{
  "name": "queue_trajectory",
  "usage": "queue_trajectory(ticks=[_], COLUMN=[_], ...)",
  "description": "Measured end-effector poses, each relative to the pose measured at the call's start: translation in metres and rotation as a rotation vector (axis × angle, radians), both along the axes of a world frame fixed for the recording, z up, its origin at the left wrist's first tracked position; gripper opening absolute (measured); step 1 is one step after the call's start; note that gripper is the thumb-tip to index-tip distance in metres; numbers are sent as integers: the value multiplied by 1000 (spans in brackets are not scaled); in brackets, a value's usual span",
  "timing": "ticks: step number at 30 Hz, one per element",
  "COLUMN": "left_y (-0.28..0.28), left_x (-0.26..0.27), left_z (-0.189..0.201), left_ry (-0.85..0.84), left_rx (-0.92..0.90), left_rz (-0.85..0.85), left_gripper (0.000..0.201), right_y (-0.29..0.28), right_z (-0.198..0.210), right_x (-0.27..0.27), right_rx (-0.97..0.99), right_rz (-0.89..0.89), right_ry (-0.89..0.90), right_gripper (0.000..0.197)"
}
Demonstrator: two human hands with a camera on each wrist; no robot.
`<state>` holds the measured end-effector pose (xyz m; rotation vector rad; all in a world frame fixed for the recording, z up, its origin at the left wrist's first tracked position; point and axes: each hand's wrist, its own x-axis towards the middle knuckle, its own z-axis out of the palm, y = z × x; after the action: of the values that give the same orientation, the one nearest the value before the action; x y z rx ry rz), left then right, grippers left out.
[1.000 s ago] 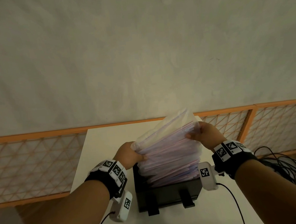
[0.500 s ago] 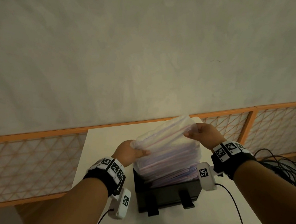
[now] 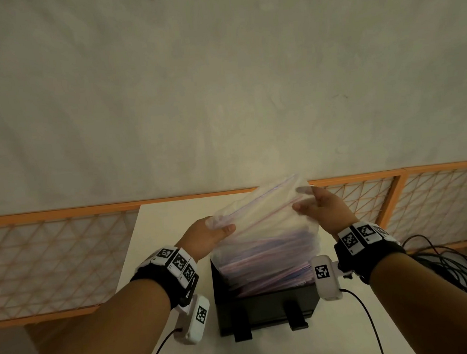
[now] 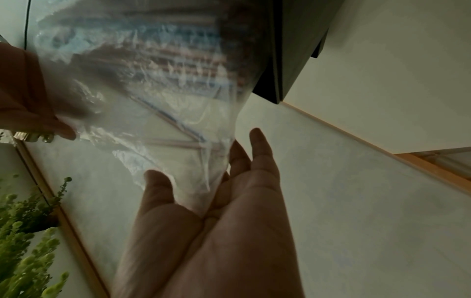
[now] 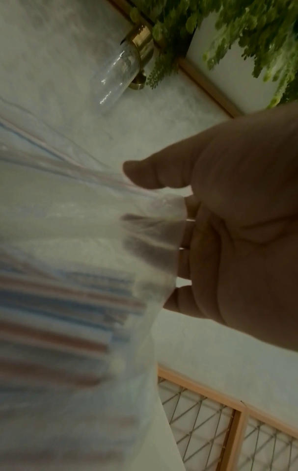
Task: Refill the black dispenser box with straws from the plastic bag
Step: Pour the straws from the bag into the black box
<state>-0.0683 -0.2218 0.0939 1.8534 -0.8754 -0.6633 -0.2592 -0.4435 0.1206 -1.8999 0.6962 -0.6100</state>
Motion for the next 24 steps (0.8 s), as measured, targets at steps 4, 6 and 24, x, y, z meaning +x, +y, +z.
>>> queue_trajectory(ticks=[4, 6, 24], left_y=[-1, -2, 1], left_x=[1, 4, 5], left_z=[2, 0, 16], left_ry=[-4, 73, 185], left_rx=[-51, -62, -393], left_rz=[15, 40, 87], left_gripper=[70, 75, 13], right_y=[2, 3, 0], right_z=[2, 0, 10], right_x=[-1, -1, 5], right_rx=[-39, 25, 79], right_rz=[-9, 23, -108], right_ry=[-14, -34, -204], right_gripper=[22, 33, 24])
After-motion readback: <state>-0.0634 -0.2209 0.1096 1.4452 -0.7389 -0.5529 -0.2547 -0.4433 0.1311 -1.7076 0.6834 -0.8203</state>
